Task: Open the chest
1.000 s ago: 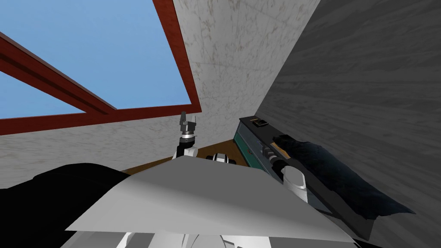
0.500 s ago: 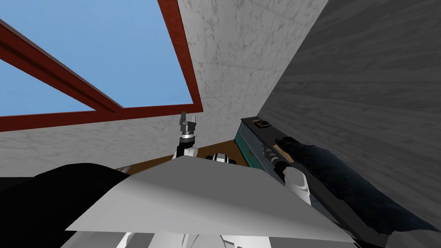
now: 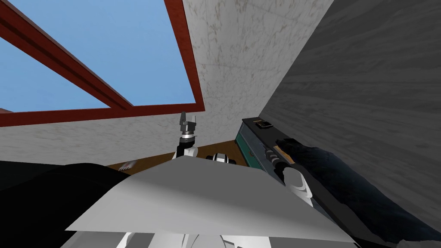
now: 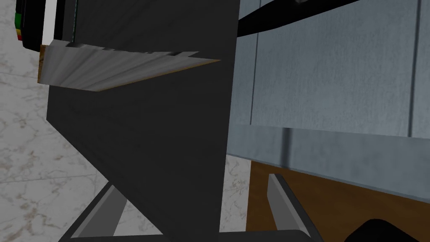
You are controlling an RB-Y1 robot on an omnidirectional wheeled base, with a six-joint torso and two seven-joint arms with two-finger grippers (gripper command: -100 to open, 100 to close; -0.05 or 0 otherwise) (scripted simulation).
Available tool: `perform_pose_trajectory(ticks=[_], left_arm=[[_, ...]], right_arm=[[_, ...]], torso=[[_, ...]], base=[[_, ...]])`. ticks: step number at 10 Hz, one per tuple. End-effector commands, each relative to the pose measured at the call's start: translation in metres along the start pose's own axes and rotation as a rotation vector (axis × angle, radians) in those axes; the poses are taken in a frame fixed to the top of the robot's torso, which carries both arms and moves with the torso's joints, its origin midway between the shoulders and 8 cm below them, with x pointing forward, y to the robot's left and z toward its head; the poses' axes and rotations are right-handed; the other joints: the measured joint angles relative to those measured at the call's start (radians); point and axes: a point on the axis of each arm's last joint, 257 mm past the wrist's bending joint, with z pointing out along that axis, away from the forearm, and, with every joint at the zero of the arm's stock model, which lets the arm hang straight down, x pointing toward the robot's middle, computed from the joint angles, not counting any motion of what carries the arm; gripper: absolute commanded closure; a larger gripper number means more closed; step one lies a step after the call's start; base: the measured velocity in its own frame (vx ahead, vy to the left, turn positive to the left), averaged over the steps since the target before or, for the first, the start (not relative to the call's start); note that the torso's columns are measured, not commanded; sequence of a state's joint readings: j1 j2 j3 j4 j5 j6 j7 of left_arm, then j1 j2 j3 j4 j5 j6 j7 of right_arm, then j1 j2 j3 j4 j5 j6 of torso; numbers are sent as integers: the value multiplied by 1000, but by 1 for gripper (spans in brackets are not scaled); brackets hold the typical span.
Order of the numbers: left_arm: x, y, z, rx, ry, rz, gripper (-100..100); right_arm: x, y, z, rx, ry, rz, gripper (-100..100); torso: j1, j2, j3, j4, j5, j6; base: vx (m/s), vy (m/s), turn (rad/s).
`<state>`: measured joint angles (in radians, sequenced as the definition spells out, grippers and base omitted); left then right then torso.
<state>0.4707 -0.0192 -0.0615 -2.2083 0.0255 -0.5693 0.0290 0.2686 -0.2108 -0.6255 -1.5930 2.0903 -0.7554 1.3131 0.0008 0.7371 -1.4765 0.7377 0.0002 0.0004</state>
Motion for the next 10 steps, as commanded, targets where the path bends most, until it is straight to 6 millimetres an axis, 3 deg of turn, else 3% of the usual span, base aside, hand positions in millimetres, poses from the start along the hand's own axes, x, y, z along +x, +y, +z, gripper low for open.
perform_pose_trajectory(ticks=[1, 3, 10], left_arm=[[0, 0, 0, 0, 0, 0, 0], [0, 0, 0, 0, 0, 0, 0], [0, 0, 0, 0, 0, 0, 0]], right_arm=[[8, 9, -3, -30, 36, 3, -100], [8, 9, -3, -29, 37, 44, -100], [20, 29, -15, -78, 121, 36, -100]], torso=[[-1, 1, 1, 0, 0, -1], [0, 0, 0, 0, 0, 0], [0, 0, 0, 0, 0, 0]], base=[[-34, -34, 154], [-5, -9, -16], [-28, -24, 126]])
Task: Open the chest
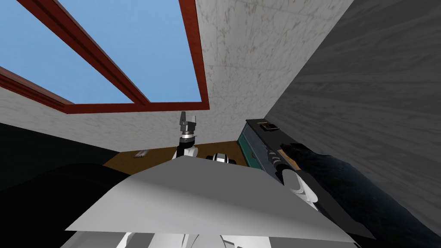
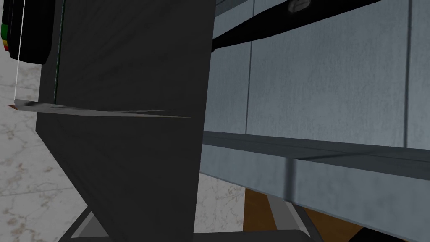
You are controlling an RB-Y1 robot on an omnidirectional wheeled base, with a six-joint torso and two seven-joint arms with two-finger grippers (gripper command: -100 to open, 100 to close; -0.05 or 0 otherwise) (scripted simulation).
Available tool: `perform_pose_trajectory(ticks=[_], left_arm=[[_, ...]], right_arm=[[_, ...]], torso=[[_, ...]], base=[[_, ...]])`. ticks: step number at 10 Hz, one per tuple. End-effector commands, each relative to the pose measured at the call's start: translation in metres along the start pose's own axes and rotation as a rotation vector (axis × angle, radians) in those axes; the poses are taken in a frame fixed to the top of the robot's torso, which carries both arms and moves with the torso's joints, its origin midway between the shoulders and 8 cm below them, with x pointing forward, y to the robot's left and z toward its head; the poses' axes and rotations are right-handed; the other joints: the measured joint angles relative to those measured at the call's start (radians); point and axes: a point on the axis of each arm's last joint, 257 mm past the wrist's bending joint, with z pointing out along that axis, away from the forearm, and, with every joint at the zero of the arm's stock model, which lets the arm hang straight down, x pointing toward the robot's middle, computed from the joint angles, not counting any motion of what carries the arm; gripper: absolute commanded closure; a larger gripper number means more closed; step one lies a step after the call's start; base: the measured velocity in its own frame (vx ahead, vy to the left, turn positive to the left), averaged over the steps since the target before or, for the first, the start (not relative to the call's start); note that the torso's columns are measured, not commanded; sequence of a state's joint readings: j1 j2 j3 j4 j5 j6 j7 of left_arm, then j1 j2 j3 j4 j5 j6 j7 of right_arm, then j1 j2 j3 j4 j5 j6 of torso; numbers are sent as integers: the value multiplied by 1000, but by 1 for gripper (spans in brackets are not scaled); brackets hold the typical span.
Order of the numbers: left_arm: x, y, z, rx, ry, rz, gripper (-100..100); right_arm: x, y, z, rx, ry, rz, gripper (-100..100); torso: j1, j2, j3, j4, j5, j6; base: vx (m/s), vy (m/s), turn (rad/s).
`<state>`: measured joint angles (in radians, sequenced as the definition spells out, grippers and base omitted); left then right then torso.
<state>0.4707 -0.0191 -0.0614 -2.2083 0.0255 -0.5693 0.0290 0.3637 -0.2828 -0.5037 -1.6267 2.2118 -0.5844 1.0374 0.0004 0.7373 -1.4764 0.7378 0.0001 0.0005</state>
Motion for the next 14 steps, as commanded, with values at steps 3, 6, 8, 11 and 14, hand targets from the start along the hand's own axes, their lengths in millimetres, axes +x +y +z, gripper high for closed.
perform_pose_trajectory(ticks=[3, 6, 8, 11, 14], left_arm=[[0, 0, 0, 0, 0, 0, 0], [0, 0, 0, 0, 0, 0, 0], [0, 0, 0, 0, 0, 0, 0], [0, 0, 0, 0, 0, 0, 0], [0, 0, 0, 0, 0, 0, 0]], right_arm=[[6, 10, -8, -14, 48, -8, -100], [7, 13, -12, -8, 69, 5, -100], [9, 11, -12, 1, 77, 62, -100], [9, 13, -16, 13, 92, 62, -100], [7, 13, -21, 29, 101, 73, -100]], torso=[[0, 0, 0, 0, 0, 0], [0, 0, 0, 0, 0, 0], [-1, 1, 0, 0, 0, 0], [0, 2, 1, 0, 0, -1], [0, 1, 0, 0, 0, -1]], base=[[-34, -23, 127], [-29, -23, 106], [-24, -21, 76], [-27, -16, 118], [-28, -19, 112]])
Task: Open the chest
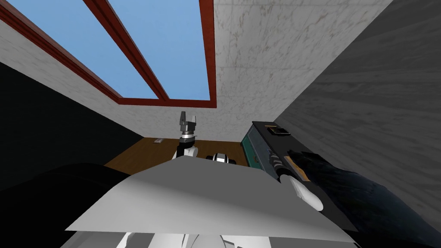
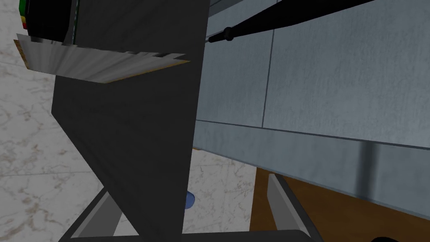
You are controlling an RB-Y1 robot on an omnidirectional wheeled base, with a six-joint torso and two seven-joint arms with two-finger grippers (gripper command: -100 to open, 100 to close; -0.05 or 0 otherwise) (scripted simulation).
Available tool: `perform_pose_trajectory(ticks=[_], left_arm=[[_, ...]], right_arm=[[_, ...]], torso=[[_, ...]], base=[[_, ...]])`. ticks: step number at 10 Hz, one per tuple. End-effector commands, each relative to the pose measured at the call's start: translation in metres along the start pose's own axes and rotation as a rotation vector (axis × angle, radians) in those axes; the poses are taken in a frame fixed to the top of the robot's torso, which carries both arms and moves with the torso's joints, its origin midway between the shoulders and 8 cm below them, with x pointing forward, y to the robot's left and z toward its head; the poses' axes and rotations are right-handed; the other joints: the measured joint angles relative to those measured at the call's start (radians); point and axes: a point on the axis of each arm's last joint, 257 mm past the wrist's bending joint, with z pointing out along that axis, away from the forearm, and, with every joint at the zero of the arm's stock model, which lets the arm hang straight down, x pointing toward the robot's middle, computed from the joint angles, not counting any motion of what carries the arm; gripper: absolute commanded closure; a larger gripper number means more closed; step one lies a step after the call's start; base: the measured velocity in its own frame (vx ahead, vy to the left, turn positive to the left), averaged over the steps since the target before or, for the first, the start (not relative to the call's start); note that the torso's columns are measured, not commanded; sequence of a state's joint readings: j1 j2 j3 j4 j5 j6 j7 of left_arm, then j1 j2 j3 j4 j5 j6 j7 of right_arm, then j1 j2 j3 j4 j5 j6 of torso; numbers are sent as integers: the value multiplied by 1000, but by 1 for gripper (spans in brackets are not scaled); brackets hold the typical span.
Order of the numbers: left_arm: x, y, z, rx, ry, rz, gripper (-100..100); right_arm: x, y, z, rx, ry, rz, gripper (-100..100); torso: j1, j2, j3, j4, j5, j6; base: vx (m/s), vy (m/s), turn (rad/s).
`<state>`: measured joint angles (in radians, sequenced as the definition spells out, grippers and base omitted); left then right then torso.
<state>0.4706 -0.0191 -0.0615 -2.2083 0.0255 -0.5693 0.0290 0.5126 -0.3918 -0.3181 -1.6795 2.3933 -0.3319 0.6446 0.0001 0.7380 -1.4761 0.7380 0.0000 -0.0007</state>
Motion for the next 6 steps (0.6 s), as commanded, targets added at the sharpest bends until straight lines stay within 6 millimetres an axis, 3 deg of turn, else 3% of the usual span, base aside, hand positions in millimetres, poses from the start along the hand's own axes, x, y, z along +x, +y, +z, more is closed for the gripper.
perform_pose_trajectory(ticks=[1, 2, 3, 6], left_arm=[[0, 0, 0, 0, 0, 0, 0], [0, 0, 0, 0, 0, 0, 0], [0, 0, 0, 0, 0, 0, 0], [0, 0, 0, 0, 0, 0, 0]], right_arm=[[0, -2, -2, 17, 9, 46, -100], [0, -2, -2, 16, 8, 27, -100], [2, -4, 3, 5, 3, 53, 100], [1, -4, 7, -11, -14, 46, 100]], torso=[[-1, 0, 0, 0, 0, 1], [0, 0, 0, 0, 0, 1], [1, -1, -1, 0, 0, 1], [-8, -4, -2, -4, -4, 6]], base=[[-24, -16, -7], [-9, -5, -6], [37, 12, -242], [55, 39, -168]])
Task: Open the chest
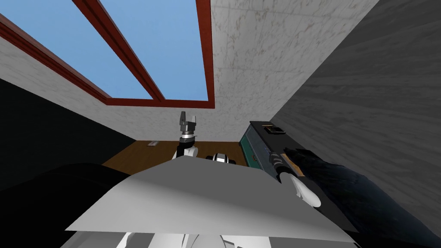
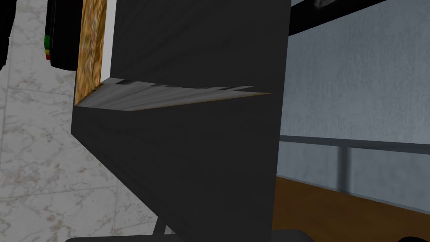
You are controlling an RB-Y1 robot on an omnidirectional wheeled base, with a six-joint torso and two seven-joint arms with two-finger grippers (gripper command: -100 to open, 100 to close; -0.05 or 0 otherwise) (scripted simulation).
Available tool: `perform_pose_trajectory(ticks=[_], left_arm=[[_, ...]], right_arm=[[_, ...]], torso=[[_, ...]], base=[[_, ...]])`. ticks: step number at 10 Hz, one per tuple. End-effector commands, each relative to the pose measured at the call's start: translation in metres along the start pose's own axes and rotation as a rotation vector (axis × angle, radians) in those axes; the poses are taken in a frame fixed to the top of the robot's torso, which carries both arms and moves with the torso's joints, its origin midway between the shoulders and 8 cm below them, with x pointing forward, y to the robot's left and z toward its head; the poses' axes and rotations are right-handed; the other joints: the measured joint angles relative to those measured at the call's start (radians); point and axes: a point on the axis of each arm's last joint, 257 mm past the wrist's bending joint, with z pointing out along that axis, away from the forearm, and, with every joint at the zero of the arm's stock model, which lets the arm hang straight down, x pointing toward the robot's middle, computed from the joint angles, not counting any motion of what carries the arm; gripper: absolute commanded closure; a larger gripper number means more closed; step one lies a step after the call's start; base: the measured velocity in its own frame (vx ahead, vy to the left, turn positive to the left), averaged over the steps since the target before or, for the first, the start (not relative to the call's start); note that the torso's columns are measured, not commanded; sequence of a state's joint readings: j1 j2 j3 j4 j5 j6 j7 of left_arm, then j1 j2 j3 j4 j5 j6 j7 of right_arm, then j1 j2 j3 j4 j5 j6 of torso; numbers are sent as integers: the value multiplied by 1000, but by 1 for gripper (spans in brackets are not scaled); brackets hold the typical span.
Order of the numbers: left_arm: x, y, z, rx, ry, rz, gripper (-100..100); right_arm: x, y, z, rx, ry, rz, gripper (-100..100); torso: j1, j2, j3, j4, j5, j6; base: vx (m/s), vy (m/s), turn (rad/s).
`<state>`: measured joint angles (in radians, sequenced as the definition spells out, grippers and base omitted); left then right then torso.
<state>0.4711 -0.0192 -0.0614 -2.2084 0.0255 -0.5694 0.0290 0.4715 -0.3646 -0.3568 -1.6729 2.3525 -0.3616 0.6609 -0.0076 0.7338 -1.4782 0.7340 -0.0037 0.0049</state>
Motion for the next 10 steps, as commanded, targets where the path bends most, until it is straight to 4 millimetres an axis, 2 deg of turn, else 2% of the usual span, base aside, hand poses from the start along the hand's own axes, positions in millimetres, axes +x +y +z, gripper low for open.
perform_pose_trajectory(ticks=[1, 2, 5, 6, 10], left_arm=[[0, 0, 0, 0, 0, 0, 0], [0, 0, 0, 0, 0, 0, 0], [0, 0, 0, 0, 0, 0, 0], [0, 0, 0, 0, 0, 0, 0], [0, 0, 0, 0, 0, 0, 0]], right_arm=[[0, 10, 0, -32, -16, -42, 100], [1, 4, 5, -27, -21, 3, 100], [-2, 7, 5, -39, -36, -64, 100], [-3, 2, 8, -31, -48, -31, 100], [-11, 1, 11, -37, -91, -67, 100]], torso=[[-1, 1, 1, 0, -1, -2], [-2, 2, 2, 0, -4, -5], [-2, 1, 1, -1, -3, -3], [-2, 1, 2, -1, -4, -4], [-1, 2, 1, -1, -2, 1]], base=[[18, 23, 21], [32, 28, -176], [19, 10, -45], [30, 20, -181], [35, 26, -123]])
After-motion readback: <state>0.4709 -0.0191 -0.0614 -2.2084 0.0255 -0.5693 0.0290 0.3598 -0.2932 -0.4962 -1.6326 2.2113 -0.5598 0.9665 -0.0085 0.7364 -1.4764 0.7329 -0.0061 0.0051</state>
